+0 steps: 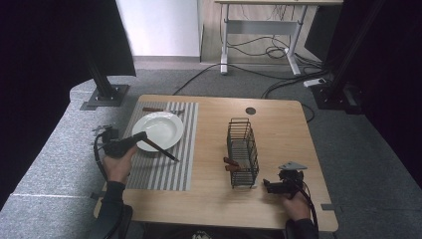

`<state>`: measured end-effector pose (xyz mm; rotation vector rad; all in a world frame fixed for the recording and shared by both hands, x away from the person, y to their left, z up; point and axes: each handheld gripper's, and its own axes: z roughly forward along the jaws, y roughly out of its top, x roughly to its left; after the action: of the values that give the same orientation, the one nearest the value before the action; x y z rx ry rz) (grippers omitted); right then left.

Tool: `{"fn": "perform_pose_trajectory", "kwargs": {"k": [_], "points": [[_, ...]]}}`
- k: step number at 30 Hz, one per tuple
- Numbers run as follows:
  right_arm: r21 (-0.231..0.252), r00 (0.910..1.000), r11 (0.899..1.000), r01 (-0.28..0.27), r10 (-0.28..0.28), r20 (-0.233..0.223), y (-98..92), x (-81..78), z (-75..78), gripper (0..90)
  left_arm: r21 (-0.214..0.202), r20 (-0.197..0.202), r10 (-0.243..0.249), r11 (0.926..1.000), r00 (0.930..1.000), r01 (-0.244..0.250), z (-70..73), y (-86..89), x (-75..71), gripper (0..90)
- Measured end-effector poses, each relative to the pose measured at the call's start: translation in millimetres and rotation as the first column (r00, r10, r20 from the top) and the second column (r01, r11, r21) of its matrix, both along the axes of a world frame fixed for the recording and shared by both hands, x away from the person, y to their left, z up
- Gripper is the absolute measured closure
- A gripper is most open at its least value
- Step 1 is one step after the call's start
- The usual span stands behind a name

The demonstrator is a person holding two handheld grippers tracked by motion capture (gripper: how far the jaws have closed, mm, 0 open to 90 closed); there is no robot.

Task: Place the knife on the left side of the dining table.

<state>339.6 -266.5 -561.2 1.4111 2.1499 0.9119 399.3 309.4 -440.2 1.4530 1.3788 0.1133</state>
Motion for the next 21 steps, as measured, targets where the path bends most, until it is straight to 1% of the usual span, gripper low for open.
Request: {"fn": "perform_pose_trajectory", "kwargs": {"k": [3,5,7,9,10,11,12,13,16,18,20,21], "points": [[0.0,1.0,1.0,0.0,0.0,0.0,0.0,0.0,0.0,0.0,0.02,0.013,0.005,0.9998,0.9999,-0.006,-3.5,3.4,-0.4,79.8],[0.0,1.0,1.0,0.0,0.0,0.0,0.0,0.0,0.0,0.0,0.025,0.015,0.012,0.9996,0.9998,-0.012,-4.7,4.3,-0.5,79.2],[0.0,1.0,1.0,-0.001,0.001,-0.001,-0.1,0.0,0.1,0.0,0.062,0.023,0.034,0.9975,0.9992,-0.036,-8.4,7.1,-1.2,77.9],[0.0,1.0,1.0,-0.001,0.001,-0.001,-0.1,0.0,0.1,0.0,0.069,0.025,0.039,0.9968,0.9989,-0.041,-10.0,8.5,-1.4,77.3],[0.0,1.0,1.0,0.0,0.0,0.0,0.0,0.0,0.0,0.0,0.088,0.03,0.054,0.9946,0.9981,-0.056,-13.2,10.4,-2.0,76.2],[0.0,1.0,1.0,0.0,0.0,0.0,0.0,0.0,0.0,0.0,0.088,0.03,0.054,0.9946,0.9981,-0.056,-13.2,10.4,-2.0,75.5],[0.0,1.0,1.0,0.0,0.0,0.0,0.0,0.0,0.0,0.0,0.106,0.035,0.063,0.9921,0.9974,-0.067,-16.4,12.4,-2.7,75.0],[0.0,1.0,1.0,0.0,0.0,0.0,0.0,0.0,0.0,0.0,0.106,0.035,0.063,0.9921,0.9974,-0.067,-16.4,12.4,-2.7,74.4],[0.0,1.0,1.0,-0.001,0.001,-0.001,-0.1,0.0,0.1,0.0,0.136,0.043,0.076,0.9874,0.9962,-0.081,-21.0,15.2,-2.9,73.1],[0.0,1.0,1.0,0.0,0.0,0.0,0.0,0.0,0.1,0.0,0.143,0.045,0.087,0.9854,0.9952,-0.092,-24.5,17.3,-2.7,72.1],[0.0,1.0,1.0,-0.001,0.001,-0.001,0.0,0.0,0.1,0.0,0.164,0.044,0.102,0.9805,0.9938,-0.108,-29.5,19.6,-2.0,70.4],[0.0,1.0,1.0,-0.001,0.001,-0.001,0.0,0.0,0.1,0.0,0.164,0.044,0.102,0.9805,0.9938,-0.108,-29.5,19.6,-2.0,69.8]]}}
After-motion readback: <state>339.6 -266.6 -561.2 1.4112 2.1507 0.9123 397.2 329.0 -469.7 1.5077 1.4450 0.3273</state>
